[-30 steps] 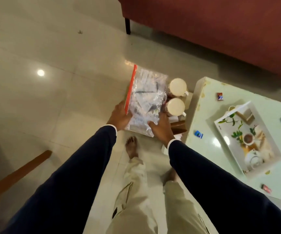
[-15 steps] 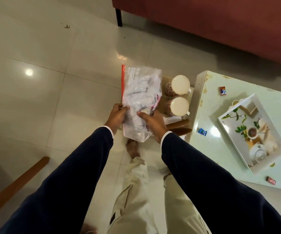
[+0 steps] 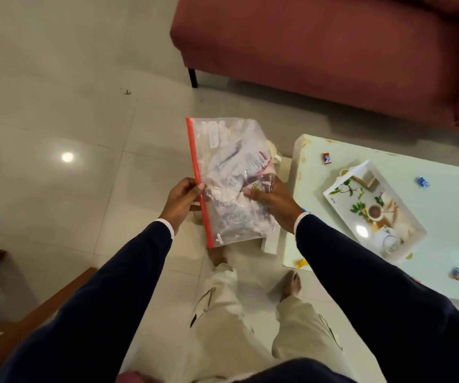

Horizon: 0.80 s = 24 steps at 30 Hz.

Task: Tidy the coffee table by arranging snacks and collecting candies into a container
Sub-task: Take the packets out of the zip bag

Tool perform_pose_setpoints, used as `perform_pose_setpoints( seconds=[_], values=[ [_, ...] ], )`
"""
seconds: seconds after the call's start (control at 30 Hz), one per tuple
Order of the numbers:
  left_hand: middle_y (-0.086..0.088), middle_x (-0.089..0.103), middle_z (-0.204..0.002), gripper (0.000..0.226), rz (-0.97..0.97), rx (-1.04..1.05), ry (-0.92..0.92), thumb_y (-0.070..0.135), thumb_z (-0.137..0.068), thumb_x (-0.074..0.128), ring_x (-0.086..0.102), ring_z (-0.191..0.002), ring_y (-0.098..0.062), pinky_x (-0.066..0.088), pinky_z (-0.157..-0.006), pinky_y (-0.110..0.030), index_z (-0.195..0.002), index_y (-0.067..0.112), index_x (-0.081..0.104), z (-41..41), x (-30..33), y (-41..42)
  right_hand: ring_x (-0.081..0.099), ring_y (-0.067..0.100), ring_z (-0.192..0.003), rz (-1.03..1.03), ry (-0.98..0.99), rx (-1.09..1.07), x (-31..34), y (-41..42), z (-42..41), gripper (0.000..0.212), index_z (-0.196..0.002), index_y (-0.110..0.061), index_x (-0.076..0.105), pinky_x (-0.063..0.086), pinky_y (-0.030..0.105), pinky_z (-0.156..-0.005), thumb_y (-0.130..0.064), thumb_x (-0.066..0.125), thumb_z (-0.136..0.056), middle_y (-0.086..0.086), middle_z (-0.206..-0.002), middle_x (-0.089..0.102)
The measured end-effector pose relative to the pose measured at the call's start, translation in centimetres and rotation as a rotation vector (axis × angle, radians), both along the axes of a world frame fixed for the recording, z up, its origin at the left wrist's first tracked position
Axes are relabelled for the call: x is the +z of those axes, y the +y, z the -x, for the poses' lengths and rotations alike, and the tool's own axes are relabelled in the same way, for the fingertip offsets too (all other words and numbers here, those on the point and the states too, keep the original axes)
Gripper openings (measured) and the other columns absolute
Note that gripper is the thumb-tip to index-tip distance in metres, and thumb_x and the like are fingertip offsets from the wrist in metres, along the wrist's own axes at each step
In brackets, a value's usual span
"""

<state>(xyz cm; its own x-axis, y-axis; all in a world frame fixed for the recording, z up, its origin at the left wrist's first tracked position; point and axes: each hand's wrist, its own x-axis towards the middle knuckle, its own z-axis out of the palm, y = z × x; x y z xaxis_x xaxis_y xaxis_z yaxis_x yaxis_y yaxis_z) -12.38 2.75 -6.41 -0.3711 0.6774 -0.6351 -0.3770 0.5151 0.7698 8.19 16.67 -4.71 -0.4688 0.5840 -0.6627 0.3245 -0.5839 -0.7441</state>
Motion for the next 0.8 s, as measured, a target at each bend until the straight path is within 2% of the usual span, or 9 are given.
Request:
perform_pose_setpoints(
  seconds=[0.13,0.2,0.27,0.37,0.47,0.53,0.6,0.73,0.8],
  values=[
    [-0.010,0.072,-0.102,0.019,-0.113,0.057,-0.083,0.010,-0.098,0.063,0.069,-0.084,-0.021,0.060,-0.071,-0.035,-0.115,0.011,0.071,-6.0,5.5,1.1,0.068,0.020,-0.117,0.061,0.086,-0.041,3.4,0.1,-7.5,0.057,-0.129,-0.019,0.056,0.056,0.021,-0.084,-0.012,0.084,-0.079,0.004,-0.125,0.070],
    [-0.005,0.072,-0.091,0.016,-0.142,0.023,-0.054,0.006,-0.098,0.063,0.066,-0.077,-0.018,0.059,-0.066,-0.030,-0.104,0.014,0.076,-9.5,7.6,2.1,0.066,0.019,-0.121,0.084,0.126,-0.003,4.8,0.8,-10.8,0.062,-0.135,-0.017,0.053,0.056,0.024,-0.089,-0.008,0.081,-0.081,0.003,-0.130,0.069],
    [0.001,0.071,-0.079,0.021,-0.168,-0.006,-0.012,0.002,-0.097,0.063,0.063,-0.070,-0.015,0.057,-0.059,-0.026,-0.090,0.017,0.077,-13.7,9.8,3.2,0.067,0.025,-0.118,0.094,0.146,0.015,5.7,1.8,-14.8,0.057,-0.135,-0.009,0.051,0.056,0.032,-0.094,-0.002,0.077,-0.084,0.007,-0.126,0.070],
    [-0.002,0.072,-0.072,0.018,-0.218,-0.068,0.030,0.000,-0.093,0.067,0.067,-0.061,-0.014,0.057,-0.052,-0.027,-0.085,0.013,0.077,-20.0,13.1,4.8,0.071,0.030,-0.107,0.120,0.157,-0.003,6.5,3.2,-20.9,0.056,-0.133,-0.010,0.051,0.059,0.034,-0.081,-0.002,0.077,-0.084,0.012,-0.118,0.072],
    [-0.011,0.070,-0.071,0.009,-0.278,-0.104,0.050,-0.001,-0.091,0.068,0.068,-0.058,-0.021,0.057,-0.050,-0.031,-0.088,0.005,0.074,-27.4,16.2,6.4,0.073,0.027,-0.099,0.086,0.102,0.041,7.5,3.6,-26.9,0.053,-0.129,-0.025,0.058,0.060,0.033,-0.075,-0.016,0.081,-0.082,0.014,-0.115,0.074],
    [-0.013,0.069,-0.071,0.003,-0.309,-0.136,0.069,-0.002,-0.092,0.068,0.067,-0.056,-0.022,0.057,-0.050,-0.032,-0.092,0.000,0.070,-31.6,18.1,7.6,0.071,0.029,-0.099,0.061,0.079,0.052,7.5,3.4,-30.0,0.046,-0.126,-0.027,0.061,0.060,0.038,-0.081,-0.018,0.078,-0.084,0.016,-0.113,0.074],
    [-0.007,0.071,-0.071,0.004,-0.329,-0.148,0.136,-0.002,-0.091,0.069,0.068,-0.058,-0.017,0.056,-0.049,-0.029,-0.091,0.002,0.071,-35.3,20.0,8.9,0.069,0.029,-0.101,0.062,0.049,0.083,7.6,3.1,-32.9,0.045,-0.130,-0.022,0.058,0.055,0.042,-0.088,-0.017,0.075,-0.088,0.015,-0.116,0.071],
    [0.001,0.073,-0.067,0.005,-0.344,-0.198,0.277,0.000,-0.090,0.072,0.069,-0.057,-0.011,0.054,-0.048,-0.023,-0.087,0.004,0.072,-38.6,23.4,10.9,0.063,0.025,-0.118,0.050,-0.011,0.161,8.5,3.3,-36.5,0.049,-0.135,-0.015,0.050,0.051,0.047,-0.105,-0.017,0.070,-0.091,0.009,-0.131,0.063],
    [-0.002,0.074,-0.068,0.003,-0.308,-0.220,0.323,0.003,-0.089,0.074,0.071,-0.057,-0.016,0.055,-0.048,-0.025,-0.088,0.003,0.072,-39.0,24.3,11.2,0.057,0.024,-0.123,-0.055,-0.078,0.197,9.7,4.1,-37.6,0.044,-0.134,-0.014,0.052,0.049,0.039,-0.101,-0.019,0.067,-0.092,0.005,-0.136,0.058]
  ],
)
